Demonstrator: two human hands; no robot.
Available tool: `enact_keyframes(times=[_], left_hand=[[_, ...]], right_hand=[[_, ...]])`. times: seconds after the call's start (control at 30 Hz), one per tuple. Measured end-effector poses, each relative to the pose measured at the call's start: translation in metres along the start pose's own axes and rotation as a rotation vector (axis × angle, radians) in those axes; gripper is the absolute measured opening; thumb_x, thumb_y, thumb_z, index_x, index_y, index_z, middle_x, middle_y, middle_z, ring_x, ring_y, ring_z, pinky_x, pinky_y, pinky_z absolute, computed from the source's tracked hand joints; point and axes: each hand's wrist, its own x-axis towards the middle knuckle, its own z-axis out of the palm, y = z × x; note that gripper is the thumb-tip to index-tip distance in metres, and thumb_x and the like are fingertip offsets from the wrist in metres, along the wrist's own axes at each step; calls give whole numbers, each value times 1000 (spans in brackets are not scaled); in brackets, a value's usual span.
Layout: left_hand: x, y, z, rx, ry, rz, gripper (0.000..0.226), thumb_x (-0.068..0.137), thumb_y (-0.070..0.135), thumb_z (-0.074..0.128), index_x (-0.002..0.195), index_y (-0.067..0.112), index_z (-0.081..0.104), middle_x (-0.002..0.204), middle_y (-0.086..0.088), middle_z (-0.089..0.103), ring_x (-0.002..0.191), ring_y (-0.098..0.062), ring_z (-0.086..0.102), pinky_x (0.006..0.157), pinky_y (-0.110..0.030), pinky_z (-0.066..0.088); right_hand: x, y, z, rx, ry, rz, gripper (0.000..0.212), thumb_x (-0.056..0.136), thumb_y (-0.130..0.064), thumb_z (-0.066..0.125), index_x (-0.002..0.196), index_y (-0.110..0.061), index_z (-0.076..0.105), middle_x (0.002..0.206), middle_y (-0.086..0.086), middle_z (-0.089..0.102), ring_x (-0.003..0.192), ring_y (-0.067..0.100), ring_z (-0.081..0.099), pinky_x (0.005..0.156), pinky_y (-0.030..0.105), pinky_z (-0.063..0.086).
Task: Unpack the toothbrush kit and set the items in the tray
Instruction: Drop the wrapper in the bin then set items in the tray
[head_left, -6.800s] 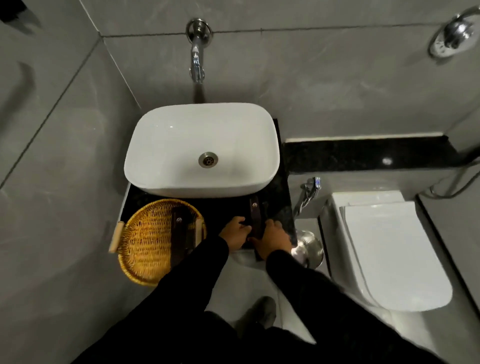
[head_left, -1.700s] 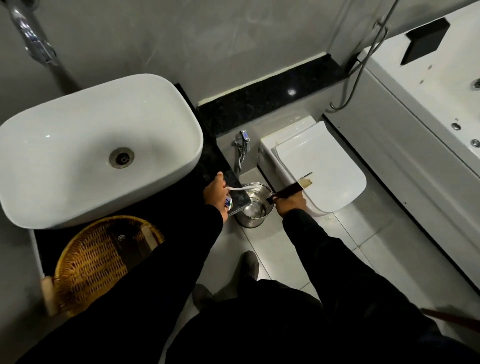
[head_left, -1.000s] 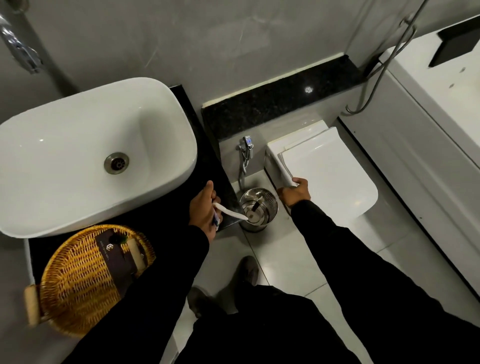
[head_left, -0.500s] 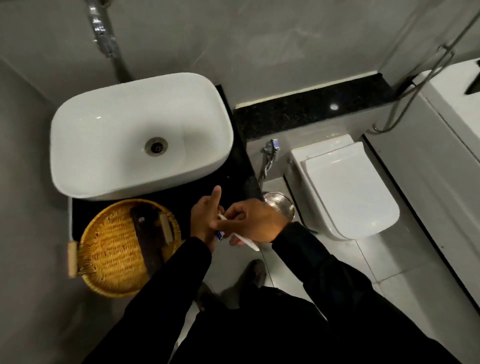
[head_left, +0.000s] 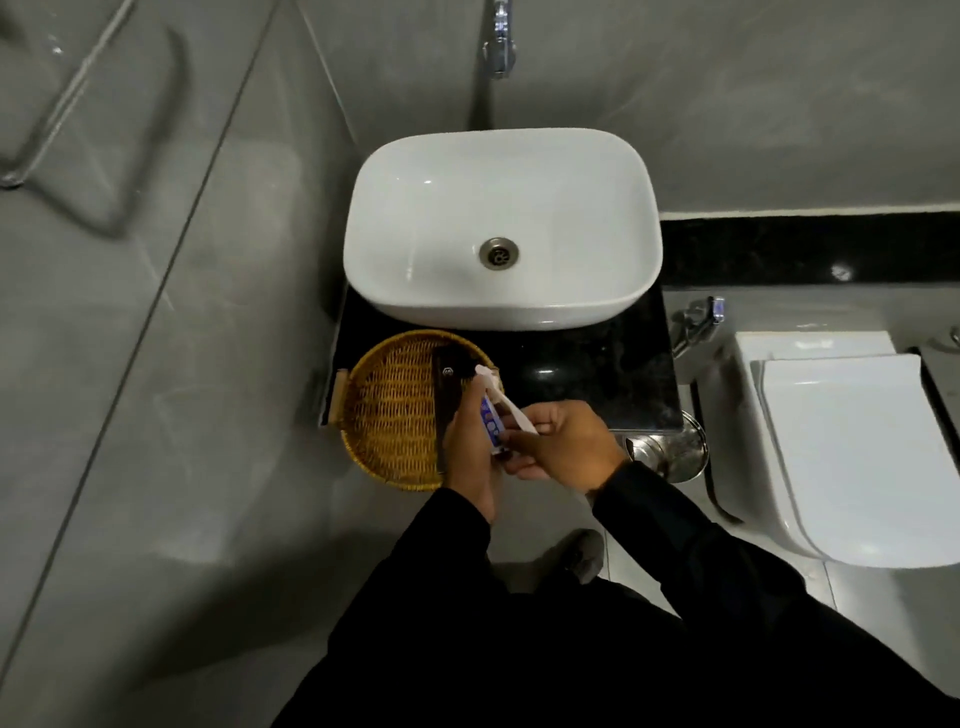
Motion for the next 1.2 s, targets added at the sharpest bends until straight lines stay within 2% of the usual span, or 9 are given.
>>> enact_keyframes(times=[0.17, 0.27, 0.37, 0.43, 0.57, 0.7, 0.83, 0.93, 1.2], left_hand=[[-5, -2, -28, 32, -21, 19, 34, 101, 31, 47, 117, 14, 71, 107, -12, 73, 90, -22, 65, 74, -33, 51], [-1, 3, -41, 32, 24, 27, 28, 101, 27, 49, 111, 13, 71, 100, -11, 72, 81, -19, 64, 64, -27, 51], [15, 9, -59, 106, 98, 51, 23, 100, 27, 52, 98, 17, 73, 103, -9, 74, 91, -24, 68, 79, -34, 56], [31, 16, -74, 153, 146, 48, 22, 99, 24, 53, 87, 19, 71, 103, -11, 73, 97, -28, 67, 86, -40, 54], [70, 30, -102, 480, 242, 98, 20, 97, 24, 53, 92, 18, 71, 107, -10, 71, 104, -31, 67, 95, -42, 54], [100, 41, -114, 773, 312, 183, 26, 99, 25, 53, 106, 10, 74, 109, -7, 73, 103, -28, 68, 92, -36, 53], [121, 42, -111, 902, 324, 211, 29, 99, 29, 55, 107, 10, 75, 110, -8, 74, 100, -28, 69, 87, -32, 52], [132, 39, -108, 957, 377, 248, 30, 97, 35, 56, 111, 15, 74, 112, -7, 74, 101, -30, 70, 92, -41, 55], [137, 31, -115, 1138, 416, 436, 28, 99, 27, 52, 119, 19, 70, 125, -7, 66, 113, -29, 63, 92, -43, 55]], right_hand=[[4, 3, 15, 27, 42, 6, 16, 95, -30, 65, 101, -19, 76, 90, 6, 79, 64, 17, 76, 45, 19, 50], [4, 7, 25, -77, 71, -42, 27, 98, -43, 55, 97, -22, 73, 89, -1, 77, 49, 9, 66, 39, 19, 41], [6, 7, 33, -182, 126, -63, 53, 101, -57, 32, 102, -21, 71, 84, -1, 73, 47, -1, 55, 50, 19, 36], [12, 11, 37, -227, 118, -48, 56, 105, -50, 23, 105, -18, 70, 84, -4, 64, 60, 2, 49, 57, 21, 33], [27, 25, 49, -165, 93, 68, 34, 106, -31, 33, 104, -19, 65, 84, -5, 52, 64, 5, 45, 58, 22, 39], [44, 29, 69, 92, 46, 212, 22, 104, -23, 45, 109, -17, 66, 95, 2, 64, 68, 11, 57, 63, 27, 55], [60, 35, 82, 72, 123, 153, 9, 91, -19, 71, 98, -16, 76, 93, 4, 72, 75, 15, 67, 64, 28, 58], [70, 31, 90, 59, 210, 162, 13, 76, -18, 85, 87, -17, 79, 90, 3, 79, 80, 20, 75, 74, 35, 63], [114, 19, 107, -208, 342, 185, 14, 83, -28, 79, 96, -23, 77, 106, -1, 73, 100, 20, 70, 96, 39, 56]])
